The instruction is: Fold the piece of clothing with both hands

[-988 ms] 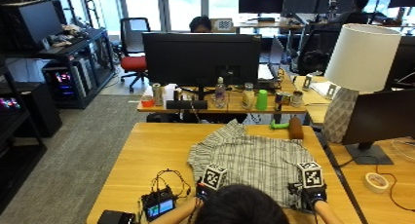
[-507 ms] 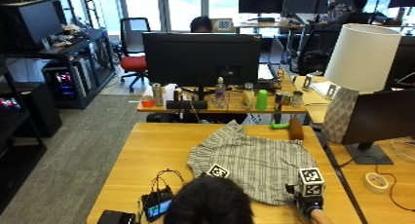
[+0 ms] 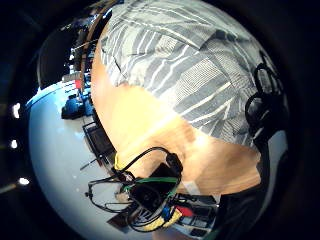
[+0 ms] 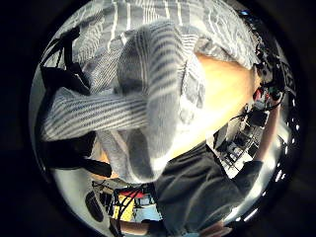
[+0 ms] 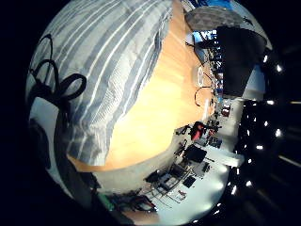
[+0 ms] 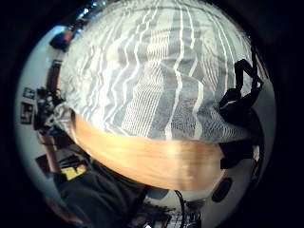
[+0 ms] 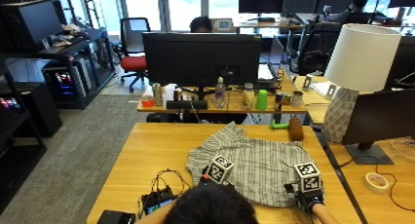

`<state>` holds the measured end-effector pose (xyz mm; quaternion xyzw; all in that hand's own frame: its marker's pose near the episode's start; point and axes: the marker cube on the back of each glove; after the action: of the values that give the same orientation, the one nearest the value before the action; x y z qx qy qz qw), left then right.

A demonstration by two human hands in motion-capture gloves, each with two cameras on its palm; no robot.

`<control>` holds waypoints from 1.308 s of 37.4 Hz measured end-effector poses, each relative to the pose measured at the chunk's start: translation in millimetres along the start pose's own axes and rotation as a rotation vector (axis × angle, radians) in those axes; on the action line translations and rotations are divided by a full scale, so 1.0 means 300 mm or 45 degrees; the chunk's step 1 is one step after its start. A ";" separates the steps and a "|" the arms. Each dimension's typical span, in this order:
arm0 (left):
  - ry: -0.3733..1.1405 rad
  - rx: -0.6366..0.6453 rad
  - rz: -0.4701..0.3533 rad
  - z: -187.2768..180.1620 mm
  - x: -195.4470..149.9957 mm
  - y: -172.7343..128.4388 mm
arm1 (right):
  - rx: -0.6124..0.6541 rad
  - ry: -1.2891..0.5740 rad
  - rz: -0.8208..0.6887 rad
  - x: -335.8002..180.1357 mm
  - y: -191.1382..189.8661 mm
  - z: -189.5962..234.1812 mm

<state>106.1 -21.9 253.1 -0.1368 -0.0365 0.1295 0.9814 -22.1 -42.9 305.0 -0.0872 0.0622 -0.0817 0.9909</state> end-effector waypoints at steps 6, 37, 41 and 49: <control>0.063 -0.085 0.050 -0.078 0.015 0.081 | -0.069 -0.019 0.000 0.022 0.024 -0.061; 0.183 0.051 -0.011 -0.643 -0.193 0.166 | -0.122 0.038 0.044 0.145 0.008 -0.671; 0.163 0.133 -0.168 -0.738 -0.279 0.090 | -0.110 0.039 0.119 0.158 -0.068 -0.792; 0.229 0.217 -0.383 -0.798 -0.403 -0.048 | -0.022 0.040 0.262 0.171 -0.251 -0.872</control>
<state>18.6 -129.3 23.0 -0.0572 0.0422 -0.0290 0.9971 -19.0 -167.4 57.5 -0.0878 0.0869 0.0196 0.9921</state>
